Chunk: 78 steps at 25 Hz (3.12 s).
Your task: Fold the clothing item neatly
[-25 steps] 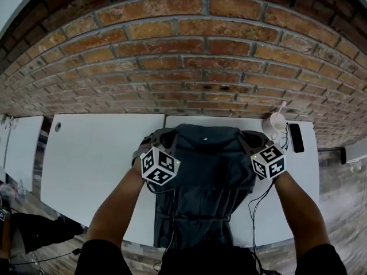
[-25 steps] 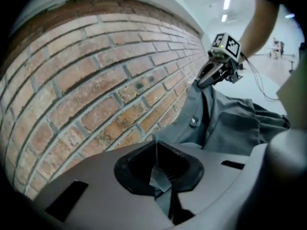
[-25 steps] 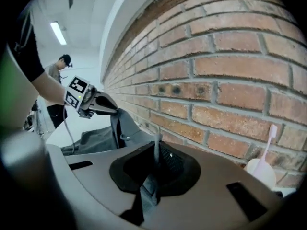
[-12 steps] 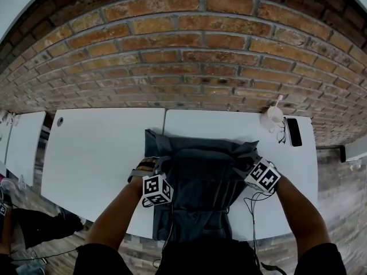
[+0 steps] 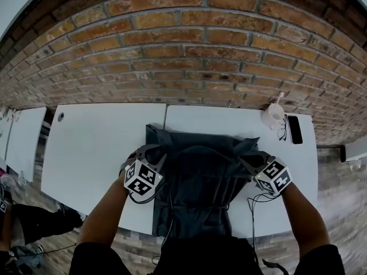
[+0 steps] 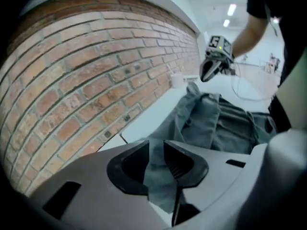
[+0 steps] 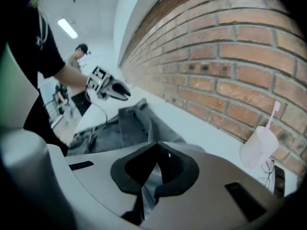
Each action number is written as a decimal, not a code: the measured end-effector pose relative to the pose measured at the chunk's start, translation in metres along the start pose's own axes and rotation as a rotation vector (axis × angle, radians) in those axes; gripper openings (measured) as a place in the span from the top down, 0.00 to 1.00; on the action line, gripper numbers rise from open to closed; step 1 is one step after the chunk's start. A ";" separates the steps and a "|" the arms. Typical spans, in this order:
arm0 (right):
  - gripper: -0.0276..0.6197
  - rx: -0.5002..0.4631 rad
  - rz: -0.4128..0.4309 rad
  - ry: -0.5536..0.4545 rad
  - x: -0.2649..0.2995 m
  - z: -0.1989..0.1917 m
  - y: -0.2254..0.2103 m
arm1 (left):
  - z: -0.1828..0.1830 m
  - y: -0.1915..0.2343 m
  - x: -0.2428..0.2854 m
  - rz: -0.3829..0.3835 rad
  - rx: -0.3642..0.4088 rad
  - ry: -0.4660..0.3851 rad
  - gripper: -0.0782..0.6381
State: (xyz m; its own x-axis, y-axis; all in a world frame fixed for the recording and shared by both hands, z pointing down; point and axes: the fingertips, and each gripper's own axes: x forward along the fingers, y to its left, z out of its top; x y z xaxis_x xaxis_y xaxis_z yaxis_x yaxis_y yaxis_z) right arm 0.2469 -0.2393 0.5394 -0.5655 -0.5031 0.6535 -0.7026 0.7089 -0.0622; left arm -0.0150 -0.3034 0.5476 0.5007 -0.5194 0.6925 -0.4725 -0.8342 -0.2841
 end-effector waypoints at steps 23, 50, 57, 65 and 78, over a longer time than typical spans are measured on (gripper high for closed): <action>0.59 0.101 -0.049 0.311 0.076 -0.070 -0.020 | -0.036 -0.040 0.082 -0.281 0.036 0.227 0.55; 0.95 0.290 0.036 -0.129 -0.058 -0.074 0.136 | -0.079 -0.130 -0.146 0.083 -0.285 0.068 0.89; 0.95 0.373 -0.024 -0.137 -0.061 -0.083 0.185 | -0.121 -0.158 -0.175 0.011 -0.309 0.078 0.89; 0.95 0.460 -0.142 -0.077 -0.071 -0.136 0.242 | -0.186 -0.214 -0.183 -0.077 -0.324 0.178 0.89; 0.76 0.555 -0.204 0.109 -0.065 -0.243 0.284 | -0.234 -0.289 -0.148 -0.067 -0.457 0.251 0.60</action>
State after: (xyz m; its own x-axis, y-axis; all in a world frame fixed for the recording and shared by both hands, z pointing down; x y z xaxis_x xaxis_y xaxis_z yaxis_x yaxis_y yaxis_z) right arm 0.1892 0.1147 0.6623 -0.3686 -0.5273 0.7656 -0.9294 0.2243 -0.2930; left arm -0.1227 0.0578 0.6820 0.3780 -0.3606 0.8527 -0.7416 -0.6693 0.0457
